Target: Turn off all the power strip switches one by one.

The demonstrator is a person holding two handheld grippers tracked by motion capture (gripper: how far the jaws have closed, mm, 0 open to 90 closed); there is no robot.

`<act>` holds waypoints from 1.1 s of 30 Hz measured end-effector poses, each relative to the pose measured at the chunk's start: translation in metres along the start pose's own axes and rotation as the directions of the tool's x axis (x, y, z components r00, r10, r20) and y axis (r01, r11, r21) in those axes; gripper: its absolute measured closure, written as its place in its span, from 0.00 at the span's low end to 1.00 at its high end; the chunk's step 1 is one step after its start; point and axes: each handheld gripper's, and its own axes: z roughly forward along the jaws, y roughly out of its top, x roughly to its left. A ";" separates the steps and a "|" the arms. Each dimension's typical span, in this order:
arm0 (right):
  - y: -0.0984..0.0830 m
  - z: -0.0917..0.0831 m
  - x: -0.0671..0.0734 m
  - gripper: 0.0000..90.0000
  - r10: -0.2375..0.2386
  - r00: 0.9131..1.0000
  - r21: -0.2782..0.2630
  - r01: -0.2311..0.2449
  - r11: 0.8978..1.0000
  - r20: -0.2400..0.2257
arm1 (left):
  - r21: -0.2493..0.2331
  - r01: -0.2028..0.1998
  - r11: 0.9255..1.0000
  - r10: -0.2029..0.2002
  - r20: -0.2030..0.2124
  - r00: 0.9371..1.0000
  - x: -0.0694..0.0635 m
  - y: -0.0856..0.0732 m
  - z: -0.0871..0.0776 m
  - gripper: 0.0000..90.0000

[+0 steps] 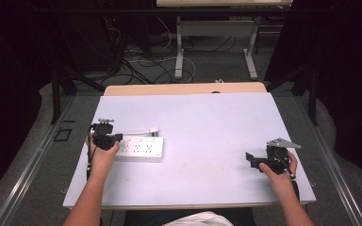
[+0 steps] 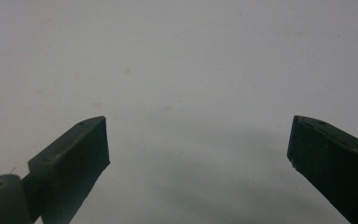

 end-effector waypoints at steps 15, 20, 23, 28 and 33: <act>0.000 0.001 -0.001 0.05 -0.003 1.000 -0.009 0.003 1.000 0.009 | 0.012 -0.022 1.000 0.021 0.012 1.000 -0.014 0.011 0.008 1.00; 0.000 0.000 -0.001 0.06 -0.007 1.000 -0.009 0.007 1.000 0.007 | 0.033 -0.025 0.999 0.025 0.016 1.000 -0.015 0.012 0.011 1.00; 0.000 0.000 0.000 0.06 0.004 1.000 -0.007 -0.004 1.000 0.007 | 0.032 -0.025 0.999 0.024 0.016 1.000 -0.015 0.012 0.013 1.00; 0.000 0.000 0.000 0.05 0.003 1.000 0.001 -0.003 1.000 -0.001 | 0.036 -0.021 0.999 0.020 0.011 1.000 -0.016 0.011 0.016 1.00; 0.000 0.000 -0.001 0.05 -0.004 1.000 -0.002 0.004 1.000 -0.001 | 0.045 -0.029 0.999 0.029 0.014 0.999 -0.017 0.011 0.017 1.00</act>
